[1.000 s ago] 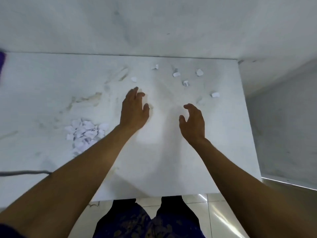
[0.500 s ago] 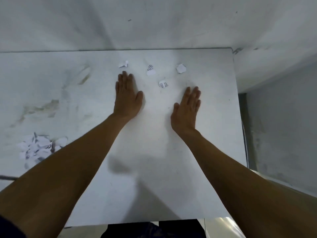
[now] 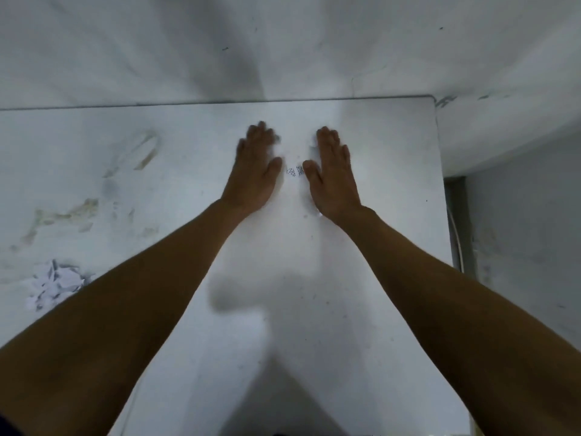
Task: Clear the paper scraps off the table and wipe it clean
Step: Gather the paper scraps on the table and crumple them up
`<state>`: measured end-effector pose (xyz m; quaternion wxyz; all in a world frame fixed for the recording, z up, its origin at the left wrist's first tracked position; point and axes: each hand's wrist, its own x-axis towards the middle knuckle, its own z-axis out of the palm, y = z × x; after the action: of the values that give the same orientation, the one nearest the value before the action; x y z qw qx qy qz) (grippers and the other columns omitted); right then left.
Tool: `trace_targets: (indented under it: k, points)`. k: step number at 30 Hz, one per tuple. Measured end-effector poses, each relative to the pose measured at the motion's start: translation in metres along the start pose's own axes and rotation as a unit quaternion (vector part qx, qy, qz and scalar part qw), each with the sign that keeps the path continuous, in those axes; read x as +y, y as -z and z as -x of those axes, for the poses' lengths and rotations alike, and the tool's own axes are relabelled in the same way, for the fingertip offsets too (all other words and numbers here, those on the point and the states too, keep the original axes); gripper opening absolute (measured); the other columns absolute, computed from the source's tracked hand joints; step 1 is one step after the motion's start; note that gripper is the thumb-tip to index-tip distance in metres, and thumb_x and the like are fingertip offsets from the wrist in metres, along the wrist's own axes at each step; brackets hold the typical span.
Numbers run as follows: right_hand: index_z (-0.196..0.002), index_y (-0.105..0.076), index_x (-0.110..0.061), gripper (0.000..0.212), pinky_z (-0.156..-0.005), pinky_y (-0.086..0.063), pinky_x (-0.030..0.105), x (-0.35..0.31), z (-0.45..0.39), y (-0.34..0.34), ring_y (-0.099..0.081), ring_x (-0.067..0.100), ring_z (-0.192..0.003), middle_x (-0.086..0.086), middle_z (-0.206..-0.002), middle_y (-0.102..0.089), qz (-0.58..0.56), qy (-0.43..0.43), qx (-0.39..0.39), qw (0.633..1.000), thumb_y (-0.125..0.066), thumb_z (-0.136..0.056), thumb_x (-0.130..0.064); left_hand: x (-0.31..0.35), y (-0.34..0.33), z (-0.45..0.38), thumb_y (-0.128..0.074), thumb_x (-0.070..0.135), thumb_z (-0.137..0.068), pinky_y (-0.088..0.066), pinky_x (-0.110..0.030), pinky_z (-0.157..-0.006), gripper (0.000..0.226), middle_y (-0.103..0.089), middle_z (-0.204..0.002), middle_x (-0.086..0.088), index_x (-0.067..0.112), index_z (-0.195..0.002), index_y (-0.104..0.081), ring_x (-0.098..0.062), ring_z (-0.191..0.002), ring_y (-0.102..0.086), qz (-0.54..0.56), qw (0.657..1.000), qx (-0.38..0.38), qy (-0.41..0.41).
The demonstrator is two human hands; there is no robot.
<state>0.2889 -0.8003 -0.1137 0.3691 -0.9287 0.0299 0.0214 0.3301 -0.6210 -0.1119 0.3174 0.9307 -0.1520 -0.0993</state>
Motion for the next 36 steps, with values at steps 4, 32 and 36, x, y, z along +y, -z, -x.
trace_targets:
  k: [4, 32, 36]
  points:
    - [-0.152, -0.030, -0.005, 0.053, -0.124, -0.014, 0.039, 0.004, 0.014, 0.004, -0.014, 0.021, -0.152, 0.010, -0.163, -0.022, -0.043, -0.006, 0.051, 0.998, -0.039, -0.100, -0.011, 0.011, -0.015, 0.017, -0.041, 0.022, -0.106, -0.023, -0.041, -0.124, 0.043, -0.041, -0.157, -0.007, 0.009, -0.148, -0.043, -0.020, -0.148, -0.031, 0.012, 0.995, 0.076, -0.059]
    - [-0.141, -0.053, -0.015, 0.054, -0.116, -0.031, 0.039, 0.003, 0.047, 0.016, -0.026, 0.027, -0.149, 0.009, -0.157, -0.037, 0.156, 0.179, -0.113, 0.965, -0.051, -0.090, 0.003, 0.018, -0.030, 0.096, -0.065, 0.009, -0.096, -0.048, -0.040, -0.105, 0.027, -0.064, -0.130, -0.011, 0.008, -0.123, -0.069, -0.027, -0.124, -0.056, -0.058, 0.989, 0.076, -0.115]
    - [-0.114, -0.070, -0.004, 0.028, -0.078, -0.057, 0.038, 0.013, 0.074, 0.023, -0.053, 0.030, -0.125, 0.015, -0.130, -0.062, 0.217, 0.216, -0.039, 0.951, -0.058, -0.090, 0.005, 0.021, -0.027, 0.105, -0.071, 0.002, -0.090, -0.055, -0.037, -0.096, 0.017, -0.069, -0.113, -0.015, 0.002, -0.106, -0.075, -0.031, -0.111, -0.062, -0.064, 0.986, 0.085, -0.126]
